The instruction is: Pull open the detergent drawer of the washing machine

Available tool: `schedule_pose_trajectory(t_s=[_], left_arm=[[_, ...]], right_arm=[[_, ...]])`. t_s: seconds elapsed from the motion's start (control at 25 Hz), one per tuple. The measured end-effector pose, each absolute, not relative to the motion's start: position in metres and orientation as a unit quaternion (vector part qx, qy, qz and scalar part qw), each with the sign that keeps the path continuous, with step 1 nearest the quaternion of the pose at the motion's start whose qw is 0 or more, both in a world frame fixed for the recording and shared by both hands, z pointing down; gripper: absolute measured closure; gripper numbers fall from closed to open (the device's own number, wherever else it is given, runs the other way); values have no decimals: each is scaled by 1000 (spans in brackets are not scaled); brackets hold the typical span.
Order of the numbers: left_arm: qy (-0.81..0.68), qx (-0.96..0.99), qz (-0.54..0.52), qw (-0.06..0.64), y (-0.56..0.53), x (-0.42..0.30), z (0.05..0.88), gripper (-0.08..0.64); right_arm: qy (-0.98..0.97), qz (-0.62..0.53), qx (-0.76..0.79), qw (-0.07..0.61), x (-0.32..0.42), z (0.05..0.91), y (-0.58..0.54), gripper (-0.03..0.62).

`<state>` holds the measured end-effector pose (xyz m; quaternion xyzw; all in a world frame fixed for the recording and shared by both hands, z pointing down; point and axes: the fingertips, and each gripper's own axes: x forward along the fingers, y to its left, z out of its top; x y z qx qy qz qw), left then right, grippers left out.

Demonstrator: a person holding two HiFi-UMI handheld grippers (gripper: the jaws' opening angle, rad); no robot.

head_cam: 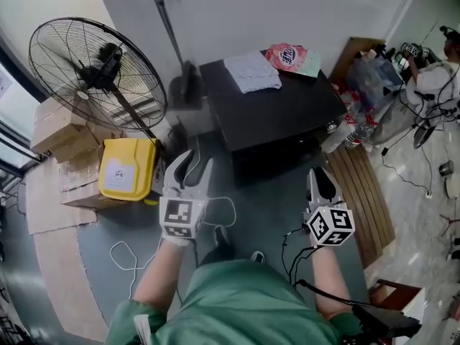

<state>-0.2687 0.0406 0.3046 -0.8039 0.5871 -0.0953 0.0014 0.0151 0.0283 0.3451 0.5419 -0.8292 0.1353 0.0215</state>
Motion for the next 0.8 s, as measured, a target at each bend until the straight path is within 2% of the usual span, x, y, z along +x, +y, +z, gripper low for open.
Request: schedule_pose_trajectory(t_s=[0.4,0.64,0.8], left_arm=[[518,-848,-109,-4,-31,-287,333,393],[492,-862,-116,-19,-48,-274,347,393],[489,-862,-132,-21,-56,-260,358,393]], right_arm=[[-798,175,576,17,-13,371,-14,534],[-812,226,538,1,-16,404,-26,532],[-833,249,494,-4,-14,431,-39,502]])
